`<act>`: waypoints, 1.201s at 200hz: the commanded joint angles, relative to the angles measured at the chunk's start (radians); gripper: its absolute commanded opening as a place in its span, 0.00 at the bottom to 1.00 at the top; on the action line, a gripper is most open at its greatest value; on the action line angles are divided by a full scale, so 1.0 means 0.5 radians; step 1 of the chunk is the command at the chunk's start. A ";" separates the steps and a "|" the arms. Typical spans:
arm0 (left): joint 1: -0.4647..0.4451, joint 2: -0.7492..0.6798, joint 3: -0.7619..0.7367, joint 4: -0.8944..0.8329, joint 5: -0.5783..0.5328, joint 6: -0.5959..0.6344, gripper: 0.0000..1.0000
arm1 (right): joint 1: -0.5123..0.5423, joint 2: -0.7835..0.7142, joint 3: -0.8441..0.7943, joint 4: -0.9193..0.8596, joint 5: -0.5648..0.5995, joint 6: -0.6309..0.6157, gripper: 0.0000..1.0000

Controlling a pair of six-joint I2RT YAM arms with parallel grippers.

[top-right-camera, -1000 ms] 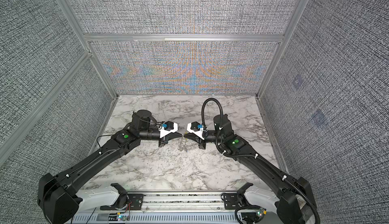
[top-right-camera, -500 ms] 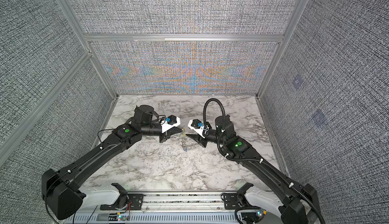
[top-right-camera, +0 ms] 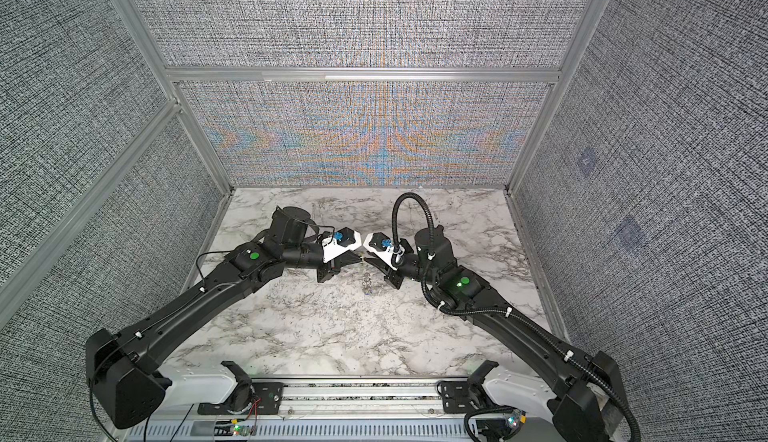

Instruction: Remove the keys from the keyring

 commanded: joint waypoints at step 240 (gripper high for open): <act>0.117 -0.336 -0.579 0.694 0.078 -0.370 0.41 | -0.009 -0.014 -0.077 0.199 -0.276 0.050 0.00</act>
